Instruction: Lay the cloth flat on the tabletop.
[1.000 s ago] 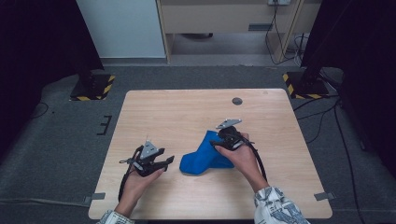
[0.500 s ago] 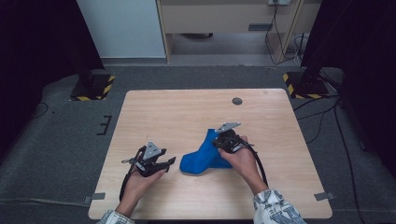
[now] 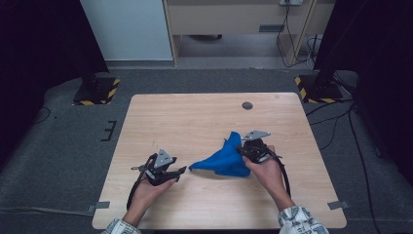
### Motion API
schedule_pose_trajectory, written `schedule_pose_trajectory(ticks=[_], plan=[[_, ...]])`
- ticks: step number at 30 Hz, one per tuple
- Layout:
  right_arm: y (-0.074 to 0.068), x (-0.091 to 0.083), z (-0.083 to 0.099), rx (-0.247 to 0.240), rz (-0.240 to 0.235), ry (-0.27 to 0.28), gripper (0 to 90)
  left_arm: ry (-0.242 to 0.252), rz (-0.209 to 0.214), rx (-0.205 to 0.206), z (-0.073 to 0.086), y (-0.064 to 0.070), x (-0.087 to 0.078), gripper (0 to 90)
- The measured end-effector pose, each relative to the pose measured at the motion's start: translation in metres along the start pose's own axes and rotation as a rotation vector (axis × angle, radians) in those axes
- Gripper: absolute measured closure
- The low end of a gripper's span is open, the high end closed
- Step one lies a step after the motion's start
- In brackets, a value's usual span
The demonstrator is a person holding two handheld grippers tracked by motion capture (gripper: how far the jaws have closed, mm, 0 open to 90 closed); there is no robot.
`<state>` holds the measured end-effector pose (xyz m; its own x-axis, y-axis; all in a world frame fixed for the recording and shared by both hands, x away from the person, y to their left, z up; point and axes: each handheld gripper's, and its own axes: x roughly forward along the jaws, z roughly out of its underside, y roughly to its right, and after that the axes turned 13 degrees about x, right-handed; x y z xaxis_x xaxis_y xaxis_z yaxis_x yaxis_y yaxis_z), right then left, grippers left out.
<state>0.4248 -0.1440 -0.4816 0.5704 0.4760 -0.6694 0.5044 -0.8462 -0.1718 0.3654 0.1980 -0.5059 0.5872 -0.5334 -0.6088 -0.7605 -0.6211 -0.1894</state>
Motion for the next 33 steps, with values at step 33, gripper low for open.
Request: schedule_pose_trajectory(ticks=[33], plan=[[0.015,0.002,0.02,0.034,0.009,-0.004,86.0,-0.061,0.109,0.01,-0.014,0.007,0.058,42.3]])
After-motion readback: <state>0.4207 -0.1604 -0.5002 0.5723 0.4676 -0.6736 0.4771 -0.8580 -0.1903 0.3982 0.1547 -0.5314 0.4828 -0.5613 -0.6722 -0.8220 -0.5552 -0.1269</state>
